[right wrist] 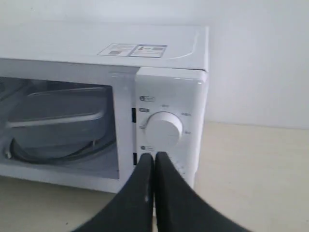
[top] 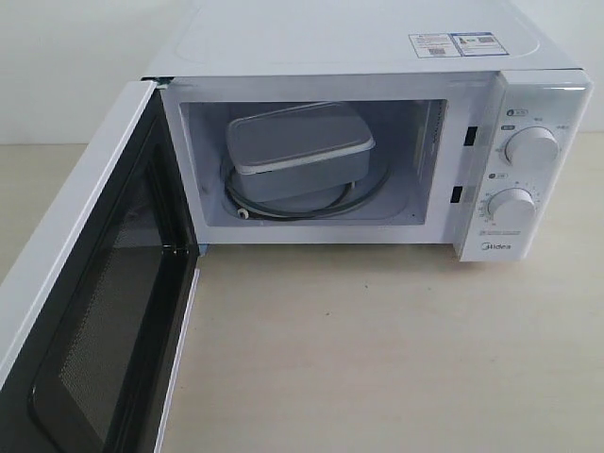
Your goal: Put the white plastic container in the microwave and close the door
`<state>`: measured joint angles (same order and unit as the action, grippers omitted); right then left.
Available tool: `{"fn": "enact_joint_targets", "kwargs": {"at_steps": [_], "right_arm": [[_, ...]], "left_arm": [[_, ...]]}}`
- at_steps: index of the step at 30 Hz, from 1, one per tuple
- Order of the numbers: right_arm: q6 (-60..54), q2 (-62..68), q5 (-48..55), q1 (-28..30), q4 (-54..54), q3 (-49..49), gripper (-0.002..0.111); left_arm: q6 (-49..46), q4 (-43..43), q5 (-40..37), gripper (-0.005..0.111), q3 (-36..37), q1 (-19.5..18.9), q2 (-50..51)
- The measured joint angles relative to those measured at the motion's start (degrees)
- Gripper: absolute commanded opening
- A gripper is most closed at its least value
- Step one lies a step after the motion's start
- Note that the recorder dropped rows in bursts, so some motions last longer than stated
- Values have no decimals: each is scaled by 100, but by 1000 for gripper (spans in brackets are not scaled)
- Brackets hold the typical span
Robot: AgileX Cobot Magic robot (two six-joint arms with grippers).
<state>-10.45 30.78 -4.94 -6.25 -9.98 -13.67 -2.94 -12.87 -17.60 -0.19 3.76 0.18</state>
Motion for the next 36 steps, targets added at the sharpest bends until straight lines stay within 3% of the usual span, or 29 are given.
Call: {"fn": "enact_joint_targets", "kwargs": {"at_steps": [5, 14, 28, 36], "right_arm": [[96, -1258, -945, 127, -13, 1242, 0], [194, -2823, 682, 145, -196, 1336, 0], [241, -3048, 2305, 145, -135, 1371, 0], [653, -3048, 2409, 145, -135, 1372, 0]], "left_arm": [[0, 0, 0, 4, 0, 0, 0], [0, 0, 0, 4, 0, 0, 0], [0, 0, 0, 4, 0, 0, 0], [0, 0, 0, 4, 0, 0, 0]]}}
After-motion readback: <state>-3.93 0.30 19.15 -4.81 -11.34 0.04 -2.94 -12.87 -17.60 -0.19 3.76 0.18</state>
